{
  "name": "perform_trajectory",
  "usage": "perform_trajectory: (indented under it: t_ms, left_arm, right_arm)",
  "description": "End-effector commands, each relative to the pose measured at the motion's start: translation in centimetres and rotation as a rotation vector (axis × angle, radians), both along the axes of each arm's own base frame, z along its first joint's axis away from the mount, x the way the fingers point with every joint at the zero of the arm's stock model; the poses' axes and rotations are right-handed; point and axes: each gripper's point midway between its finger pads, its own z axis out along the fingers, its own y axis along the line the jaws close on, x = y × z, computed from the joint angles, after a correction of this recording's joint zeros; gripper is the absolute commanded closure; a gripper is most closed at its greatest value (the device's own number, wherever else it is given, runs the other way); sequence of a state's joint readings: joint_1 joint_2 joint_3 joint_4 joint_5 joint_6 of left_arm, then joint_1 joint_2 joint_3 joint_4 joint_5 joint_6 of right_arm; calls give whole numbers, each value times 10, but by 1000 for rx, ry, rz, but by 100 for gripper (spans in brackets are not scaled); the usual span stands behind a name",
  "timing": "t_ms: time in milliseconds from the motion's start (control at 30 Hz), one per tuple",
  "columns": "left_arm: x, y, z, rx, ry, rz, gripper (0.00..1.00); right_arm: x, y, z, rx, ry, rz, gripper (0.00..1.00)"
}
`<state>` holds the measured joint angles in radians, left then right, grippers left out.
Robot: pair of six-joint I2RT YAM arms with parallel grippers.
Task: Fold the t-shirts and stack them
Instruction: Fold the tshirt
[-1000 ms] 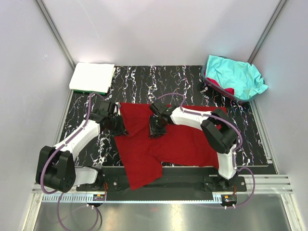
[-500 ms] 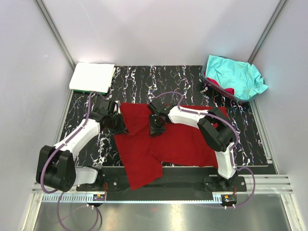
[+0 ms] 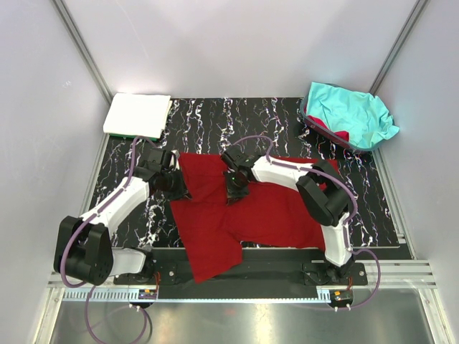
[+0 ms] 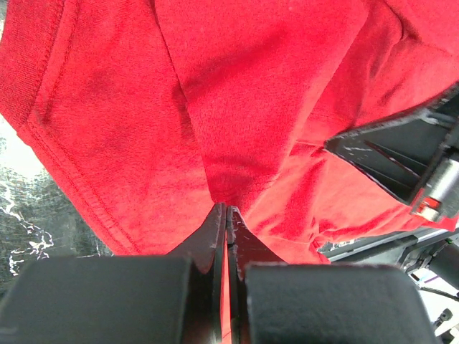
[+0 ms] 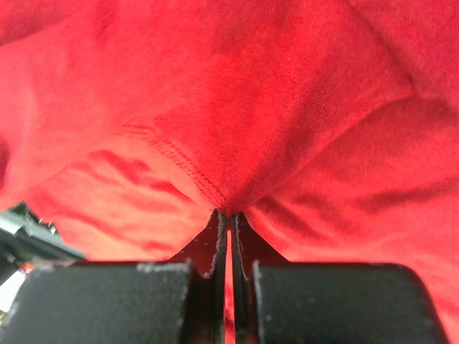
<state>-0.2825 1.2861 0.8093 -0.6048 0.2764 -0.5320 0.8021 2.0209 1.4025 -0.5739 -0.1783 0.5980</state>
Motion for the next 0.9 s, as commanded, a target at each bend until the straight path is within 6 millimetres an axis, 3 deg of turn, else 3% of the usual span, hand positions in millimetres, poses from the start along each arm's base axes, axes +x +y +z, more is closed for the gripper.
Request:
perform_trajectory:
  t_ms: [0, 233, 600, 867]
  left_arm:
    - [12, -3, 10, 3, -35, -5, 100]
    - [10, -4, 6, -2, -20, -7, 100]
    - [-1, -3, -8, 5, 38, -10, 100]
    - [-13, -5, -21, 4, 88, -20, 100]
  right_arm:
    - [5, 6, 49, 93, -39, 36, 100]
    - [-6, 3, 56, 173, 62, 64, 100]
    - [-17, -12, 40, 209, 172, 95, 100]
    - [-12, -24, 34, 218, 191, 84, 100]
